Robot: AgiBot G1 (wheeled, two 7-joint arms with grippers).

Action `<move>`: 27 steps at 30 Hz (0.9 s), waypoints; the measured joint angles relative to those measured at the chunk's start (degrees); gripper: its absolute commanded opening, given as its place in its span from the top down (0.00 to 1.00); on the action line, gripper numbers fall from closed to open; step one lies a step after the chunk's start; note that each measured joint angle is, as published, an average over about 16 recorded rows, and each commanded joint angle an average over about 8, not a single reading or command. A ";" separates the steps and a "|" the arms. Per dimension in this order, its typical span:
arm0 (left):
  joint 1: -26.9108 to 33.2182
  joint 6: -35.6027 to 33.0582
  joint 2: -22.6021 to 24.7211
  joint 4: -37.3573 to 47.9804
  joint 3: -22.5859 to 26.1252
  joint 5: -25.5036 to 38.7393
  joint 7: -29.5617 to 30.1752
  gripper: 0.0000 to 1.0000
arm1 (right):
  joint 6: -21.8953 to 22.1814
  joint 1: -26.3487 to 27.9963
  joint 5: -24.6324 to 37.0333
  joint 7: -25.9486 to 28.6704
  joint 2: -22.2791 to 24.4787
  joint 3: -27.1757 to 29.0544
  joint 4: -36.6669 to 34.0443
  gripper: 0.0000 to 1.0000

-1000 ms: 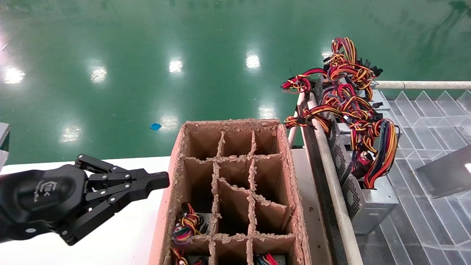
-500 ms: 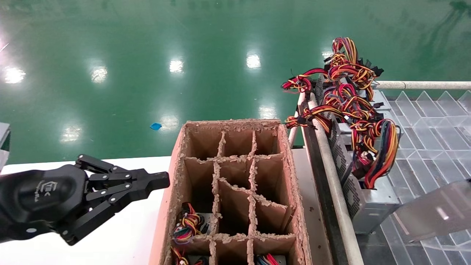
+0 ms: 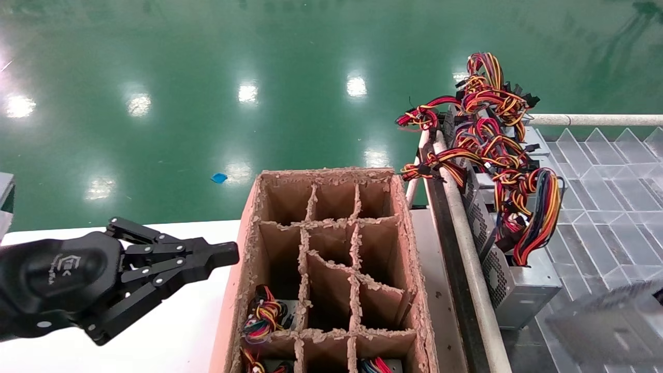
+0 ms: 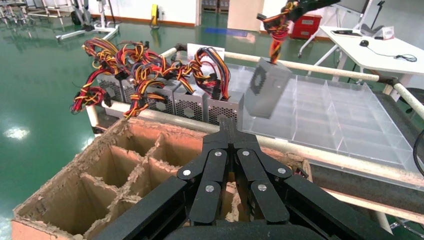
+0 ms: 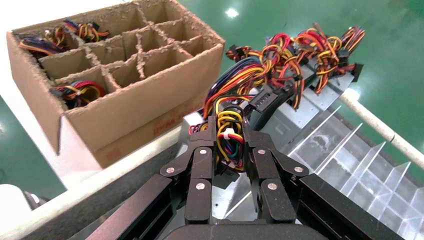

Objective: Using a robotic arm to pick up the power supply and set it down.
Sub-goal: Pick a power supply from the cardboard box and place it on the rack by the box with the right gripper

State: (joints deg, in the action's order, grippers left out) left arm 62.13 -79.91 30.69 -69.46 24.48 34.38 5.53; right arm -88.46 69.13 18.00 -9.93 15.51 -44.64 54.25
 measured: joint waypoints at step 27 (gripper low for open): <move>0.00 0.00 0.00 0.00 0.00 0.00 0.00 1.00 | 14.48 4.21 -6.43 -1.51 -4.59 -12.17 12.38 1.00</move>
State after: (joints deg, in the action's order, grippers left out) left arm 62.13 -79.91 30.69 -69.46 24.48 34.38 5.53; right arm -73.98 73.35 11.57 -11.44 10.92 -56.81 66.62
